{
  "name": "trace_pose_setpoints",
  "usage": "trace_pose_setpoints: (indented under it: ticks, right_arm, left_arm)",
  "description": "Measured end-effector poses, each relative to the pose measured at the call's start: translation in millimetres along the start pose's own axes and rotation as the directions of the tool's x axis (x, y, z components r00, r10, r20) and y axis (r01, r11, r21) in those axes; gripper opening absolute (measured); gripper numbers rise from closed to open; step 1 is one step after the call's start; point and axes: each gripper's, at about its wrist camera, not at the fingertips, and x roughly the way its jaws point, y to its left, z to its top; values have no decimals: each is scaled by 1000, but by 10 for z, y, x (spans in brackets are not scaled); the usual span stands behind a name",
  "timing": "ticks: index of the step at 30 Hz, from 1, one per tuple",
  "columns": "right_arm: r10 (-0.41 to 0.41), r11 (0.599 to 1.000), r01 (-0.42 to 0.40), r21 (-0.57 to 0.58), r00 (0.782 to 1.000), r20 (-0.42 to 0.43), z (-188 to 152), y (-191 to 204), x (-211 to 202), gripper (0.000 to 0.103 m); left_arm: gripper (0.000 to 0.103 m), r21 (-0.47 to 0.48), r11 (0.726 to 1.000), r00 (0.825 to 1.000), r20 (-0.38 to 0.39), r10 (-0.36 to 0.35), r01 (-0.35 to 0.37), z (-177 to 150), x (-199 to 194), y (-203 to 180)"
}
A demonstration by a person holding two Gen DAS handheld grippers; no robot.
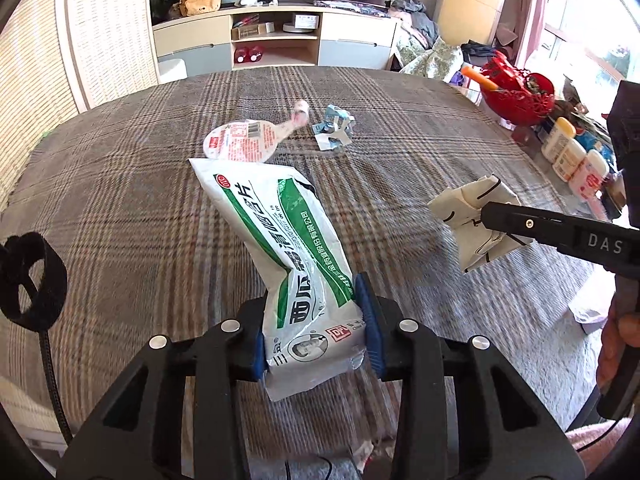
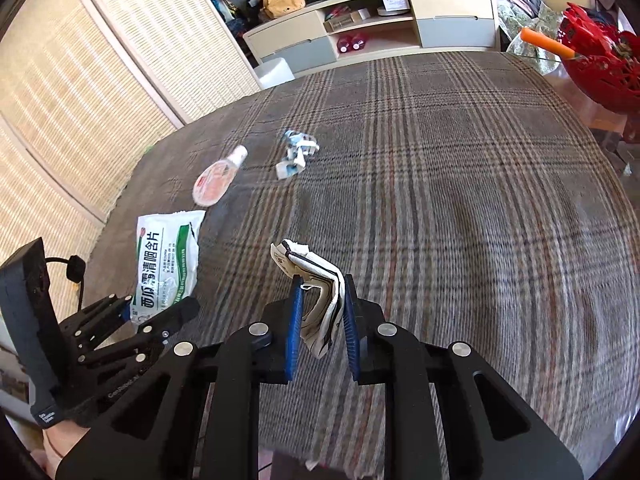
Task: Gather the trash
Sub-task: 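Carry the packet and paper over the bin and open both grippers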
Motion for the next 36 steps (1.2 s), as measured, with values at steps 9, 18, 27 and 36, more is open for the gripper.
trace_pose_setpoints:
  ticks: [9,18,27,36]
  right_arm:
    - [-8,1000,8,-27,1000,11,-702,99,-624,20]
    - [-37,999,36,-8,999,-29,-1391,-92,-774,21]
    - [-94,995,95,16,994,-54,-1834,-252,-589,21]
    - [-115,992,120,37,987,-115,-2119,-391,-136,21]
  left_arm:
    - [35,15,998,998,15,-57,57,-561,-613,-272]
    - [35,23,993,993,-17,-118,119,-1201,-759,-570]
    - [36,29,990,985,-110,-135,139,-1722,-497,-757]
    - [36,8,990,971,-196,-137,141,-2006,-105,-796]
